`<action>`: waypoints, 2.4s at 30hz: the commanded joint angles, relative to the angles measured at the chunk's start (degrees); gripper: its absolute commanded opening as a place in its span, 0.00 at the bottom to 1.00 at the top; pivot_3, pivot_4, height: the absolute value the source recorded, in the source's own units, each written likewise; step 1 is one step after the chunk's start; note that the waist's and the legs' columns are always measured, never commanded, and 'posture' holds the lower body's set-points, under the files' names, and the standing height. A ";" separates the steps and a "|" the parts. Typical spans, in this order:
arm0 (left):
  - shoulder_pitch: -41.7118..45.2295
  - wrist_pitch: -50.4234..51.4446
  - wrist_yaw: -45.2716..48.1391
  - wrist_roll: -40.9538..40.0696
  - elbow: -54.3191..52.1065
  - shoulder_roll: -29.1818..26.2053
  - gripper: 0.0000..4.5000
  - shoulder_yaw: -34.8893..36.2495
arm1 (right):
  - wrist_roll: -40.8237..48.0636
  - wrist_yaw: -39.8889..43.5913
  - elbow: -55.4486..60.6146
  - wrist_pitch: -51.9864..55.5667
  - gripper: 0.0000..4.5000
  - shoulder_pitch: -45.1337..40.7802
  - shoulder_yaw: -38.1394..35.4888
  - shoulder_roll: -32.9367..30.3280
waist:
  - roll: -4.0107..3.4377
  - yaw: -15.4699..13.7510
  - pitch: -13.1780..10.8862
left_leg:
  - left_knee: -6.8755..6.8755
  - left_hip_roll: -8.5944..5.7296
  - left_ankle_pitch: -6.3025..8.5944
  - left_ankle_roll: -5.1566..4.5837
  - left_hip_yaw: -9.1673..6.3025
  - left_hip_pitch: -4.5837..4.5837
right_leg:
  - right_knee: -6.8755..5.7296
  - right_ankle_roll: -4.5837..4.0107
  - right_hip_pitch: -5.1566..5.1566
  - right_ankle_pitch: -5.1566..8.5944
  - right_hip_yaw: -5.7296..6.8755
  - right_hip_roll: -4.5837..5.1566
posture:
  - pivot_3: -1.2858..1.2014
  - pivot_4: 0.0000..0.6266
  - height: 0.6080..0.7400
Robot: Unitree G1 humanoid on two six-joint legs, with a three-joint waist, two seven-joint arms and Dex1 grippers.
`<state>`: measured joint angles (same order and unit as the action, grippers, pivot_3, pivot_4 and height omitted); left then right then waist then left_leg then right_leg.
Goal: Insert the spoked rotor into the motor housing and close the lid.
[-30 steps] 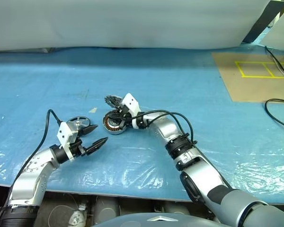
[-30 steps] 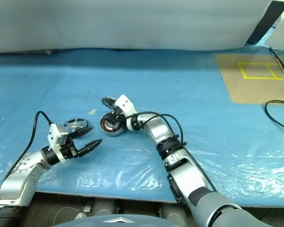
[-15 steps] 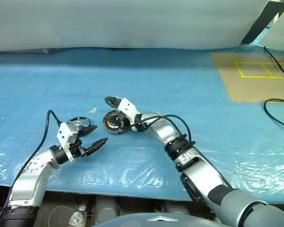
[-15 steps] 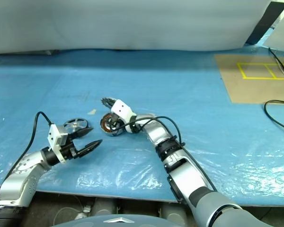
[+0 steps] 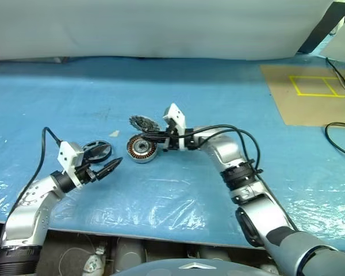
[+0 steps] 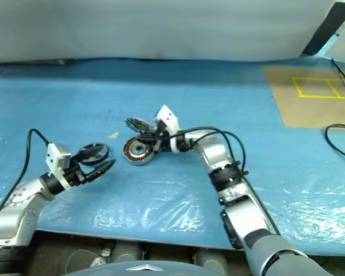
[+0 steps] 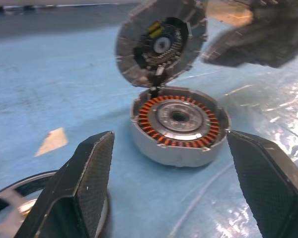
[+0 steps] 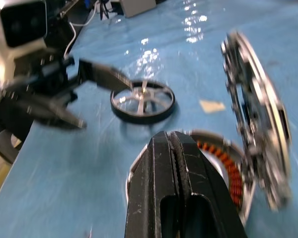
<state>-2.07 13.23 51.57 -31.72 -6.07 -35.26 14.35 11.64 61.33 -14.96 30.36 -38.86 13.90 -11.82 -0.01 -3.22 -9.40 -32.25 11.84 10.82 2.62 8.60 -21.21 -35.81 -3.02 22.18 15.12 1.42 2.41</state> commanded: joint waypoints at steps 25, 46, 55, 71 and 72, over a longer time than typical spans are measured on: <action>50.85 -15.45 38.28 30.99 49.60 -16.25 0.85 -28.34 | 2.60 -9.08 17.35 7.00 0.01 13.59 -4.18 -11.63 | 0.03 -2.08 -0.02 | 0.03 -0.09 -0.01 0.06 0.03 0.02 | -0.01 0.02 0.04 -0.01 -0.06 -0.02 | 0.52 0.24 1.00; 58.16 -28.92 40.91 34.85 63.86 -13.89 0.85 -29.22 | 4.06 -11.64 20.98 8.88 0.01 16.60 -4.39 -13.75 | 0.05 -2.38 -0.03 | -0.02 -0.10 0.02 0.12 -0.06 -0.14 | -0.01 0.05 0.08 -0.03 0.04 -0.03 | 0.52 0.24 1.00; 60.37 -35.02 34.56 40.78 69.42 -13.86 0.85 -29.49 | 3.50 -12.11 21.08 8.59 0.01 17.12 -2.61 -13.17 | 0.05 -2.48 -0.03 | -0.02 -0.10 0.03 0.13 -0.07 -0.13 | 0.01 0.06 0.06 -0.03 0.04 0.00 | 0.52 0.24 1.00; 60.99 -42.73 32.64 45.63 73.01 -9.19 0.85 -30.70 | 3.55 -13.20 23.57 9.56 0.01 19.47 -2.57 -14.28 | 0.09 -2.50 -0.05 | -0.06 -0.13 0.03 0.12 -0.12 -0.18 | -0.01 0.10 0.06 -0.06 0.07 0.02 | 0.52 0.24 1.00; 60.99 -42.92 33.10 45.84 72.92 -9.16 0.85 -30.83 | 3.59 -13.27 23.63 9.64 0.01 19.57 -2.64 -14.35 | 0.09 -2.52 -0.05 | -0.07 -0.12 0.03 0.12 -0.12 -0.18 | -0.01 0.10 0.06 -0.06 0.07 0.03 | 0.52 0.24 1.00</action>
<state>58.42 -28.95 83.81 13.89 67.00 -44.11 -16.31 14.01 48.18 6.02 39.99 -19.41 12.01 -25.79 0.09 -5.74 -9.45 -32.32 11.73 10.85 2.74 8.48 -21.39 -35.83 -2.92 22.24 15.06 1.50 2.44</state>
